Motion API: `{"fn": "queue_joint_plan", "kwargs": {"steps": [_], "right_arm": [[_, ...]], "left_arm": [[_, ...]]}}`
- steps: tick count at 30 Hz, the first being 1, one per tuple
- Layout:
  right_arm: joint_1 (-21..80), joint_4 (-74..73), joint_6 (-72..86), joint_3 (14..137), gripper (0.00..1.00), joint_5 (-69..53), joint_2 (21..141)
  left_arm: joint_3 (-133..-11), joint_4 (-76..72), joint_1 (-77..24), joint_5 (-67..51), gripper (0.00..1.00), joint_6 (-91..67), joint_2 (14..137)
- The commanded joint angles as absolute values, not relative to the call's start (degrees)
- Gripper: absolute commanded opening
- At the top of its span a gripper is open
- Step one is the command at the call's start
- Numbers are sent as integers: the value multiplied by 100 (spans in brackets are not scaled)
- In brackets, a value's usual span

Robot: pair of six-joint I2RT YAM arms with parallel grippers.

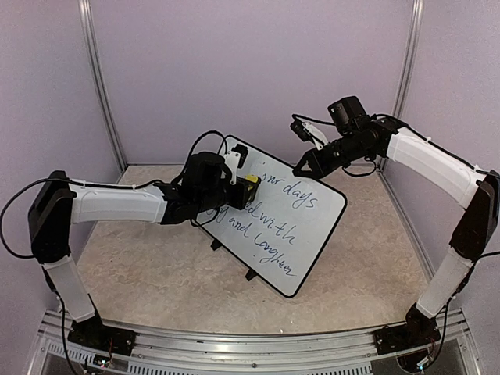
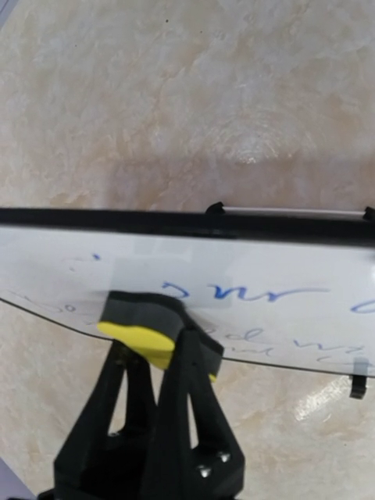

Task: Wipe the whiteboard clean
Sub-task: Erase the center of the whiteboard.

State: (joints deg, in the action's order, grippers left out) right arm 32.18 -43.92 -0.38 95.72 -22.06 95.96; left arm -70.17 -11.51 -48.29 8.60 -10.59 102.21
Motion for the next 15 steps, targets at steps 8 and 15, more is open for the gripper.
{"fn": "queue_joint_plan", "kwargs": {"steps": [8,15], "right_arm": [[3583,-4203,-720,9591,0,-2936,9301],[3585,-4193,-722,9554,0,-2915,9255]], "left_arm": [[-7914,-566,-4685,605,15,-995,10687],[-8653,-398,-4667,482,15,-901,11126]]}}
